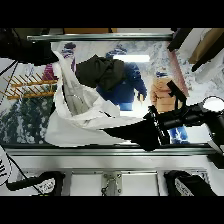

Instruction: Fold the clothes and pants, and hang the long-sleeved shirts on hangers.

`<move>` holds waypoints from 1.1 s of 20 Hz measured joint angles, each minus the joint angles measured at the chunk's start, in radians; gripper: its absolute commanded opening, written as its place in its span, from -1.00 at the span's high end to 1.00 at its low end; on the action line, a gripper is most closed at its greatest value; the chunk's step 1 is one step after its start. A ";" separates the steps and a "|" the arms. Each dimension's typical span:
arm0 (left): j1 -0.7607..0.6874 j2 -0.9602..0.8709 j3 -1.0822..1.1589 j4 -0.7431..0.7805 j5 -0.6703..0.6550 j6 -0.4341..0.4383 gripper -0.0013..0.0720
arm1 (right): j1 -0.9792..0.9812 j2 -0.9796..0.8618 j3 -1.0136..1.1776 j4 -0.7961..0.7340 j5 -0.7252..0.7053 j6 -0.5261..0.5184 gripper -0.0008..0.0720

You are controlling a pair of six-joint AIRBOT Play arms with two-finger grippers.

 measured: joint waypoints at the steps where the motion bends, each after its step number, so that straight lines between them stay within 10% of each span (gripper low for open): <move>1: -0.003 -0.005 -0.003 0.000 -0.001 0.000 0.31 | 0.003 0.003 0.000 0.033 0.000 0.000 0.95; 2: -0.005 -0.009 -0.007 -0.001 -0.001 -0.001 -0.66 | 0.005 0.007 0.000 0.068 -0.003 0.000 0.95; 3: -0.004 -0.011 -0.010 -0.004 0.000 -0.004 -0.93 | 0.006 0.010 0.000 0.094 -0.004 0.000 0.95; 9: 0.042 0.027 0.018 -0.008 0.056 -0.033 -0.90 | 0.009 0.018 0.000 0.172 -0.064 0.000 0.95; 13: 0.090 0.147 -0.083 -0.007 0.183 -0.041 0.93 | 0.005 0.039 0.000 0.185 -0.168 -0.005 0.95; 22: 0.121 0.410 -0.418 -0.004 0.414 -0.034 0.93 | -0.204 0.143 0.018 0.249 -0.366 -0.019 0.95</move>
